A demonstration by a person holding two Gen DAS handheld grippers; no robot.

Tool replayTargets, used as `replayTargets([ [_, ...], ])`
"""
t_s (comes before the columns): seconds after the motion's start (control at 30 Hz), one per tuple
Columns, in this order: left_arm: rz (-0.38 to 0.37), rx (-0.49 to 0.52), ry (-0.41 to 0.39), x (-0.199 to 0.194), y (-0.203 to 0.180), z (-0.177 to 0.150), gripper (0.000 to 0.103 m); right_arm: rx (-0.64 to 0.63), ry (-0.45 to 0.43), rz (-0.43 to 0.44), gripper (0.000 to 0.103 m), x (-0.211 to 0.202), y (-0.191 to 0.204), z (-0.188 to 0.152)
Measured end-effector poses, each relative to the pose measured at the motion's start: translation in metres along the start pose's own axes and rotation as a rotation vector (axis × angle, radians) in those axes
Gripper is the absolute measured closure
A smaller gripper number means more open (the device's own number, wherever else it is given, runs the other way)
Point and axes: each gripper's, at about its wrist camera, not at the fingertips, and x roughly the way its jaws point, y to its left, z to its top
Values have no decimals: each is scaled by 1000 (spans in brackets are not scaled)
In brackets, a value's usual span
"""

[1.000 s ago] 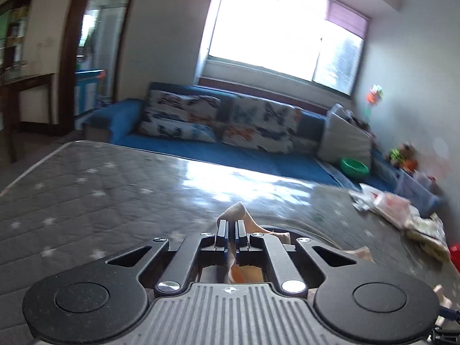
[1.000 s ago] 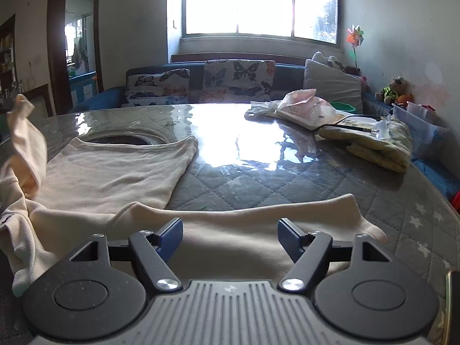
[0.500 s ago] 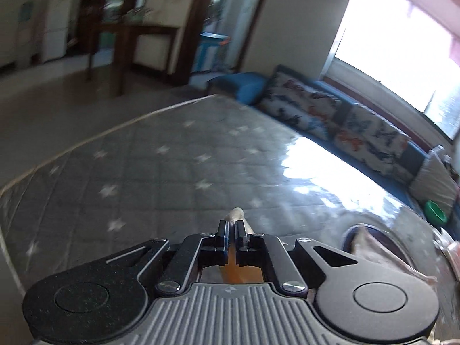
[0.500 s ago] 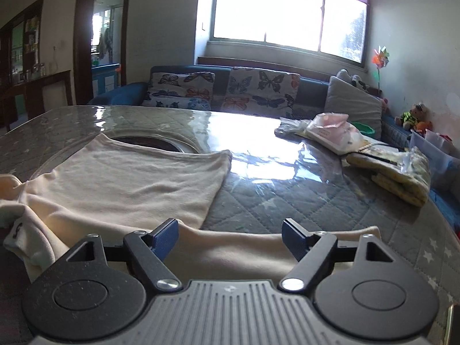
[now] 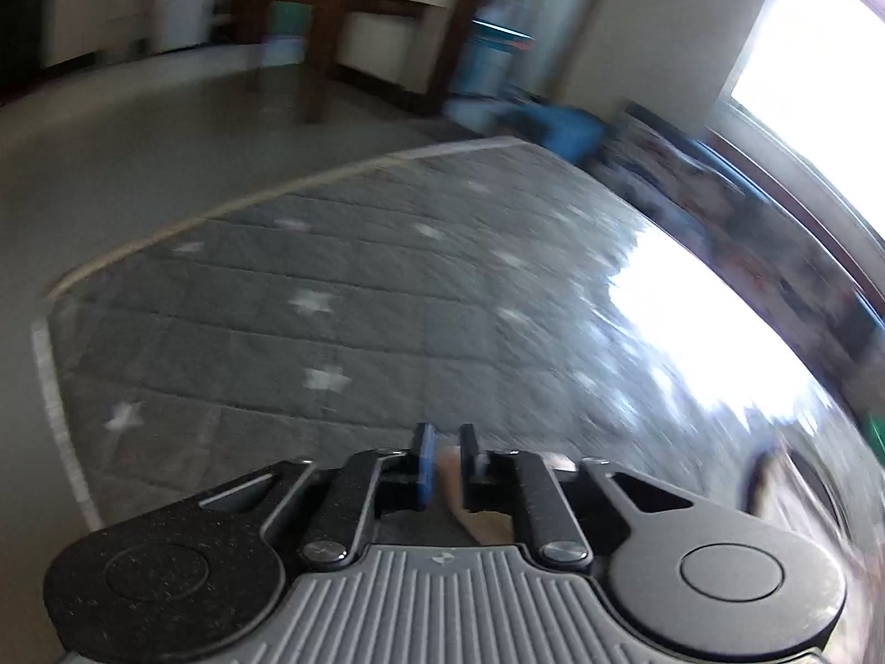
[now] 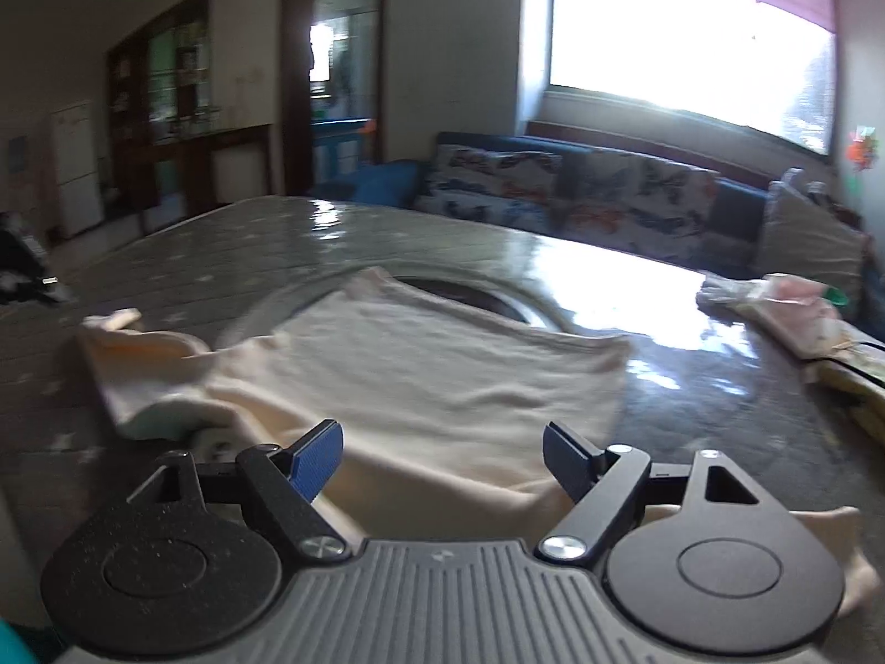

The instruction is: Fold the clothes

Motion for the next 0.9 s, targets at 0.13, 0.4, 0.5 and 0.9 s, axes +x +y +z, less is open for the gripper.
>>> replayTargets([
  [0.13,-46,182,-26,-2,-18,-17,62,-62,34,94,34,3,18,-3],
  [0.4,-160,533,-81,-12,-45,-40,53,-187,103,282,45,8,54,-10],
  [0.5,-222,567,-50,-15,-44,-46,58,-216,121,327,45,9,71,-13],
  [0.9,-106,584,-33,29,-66,-32,66,-228,135,329,44,17,82,-13],
])
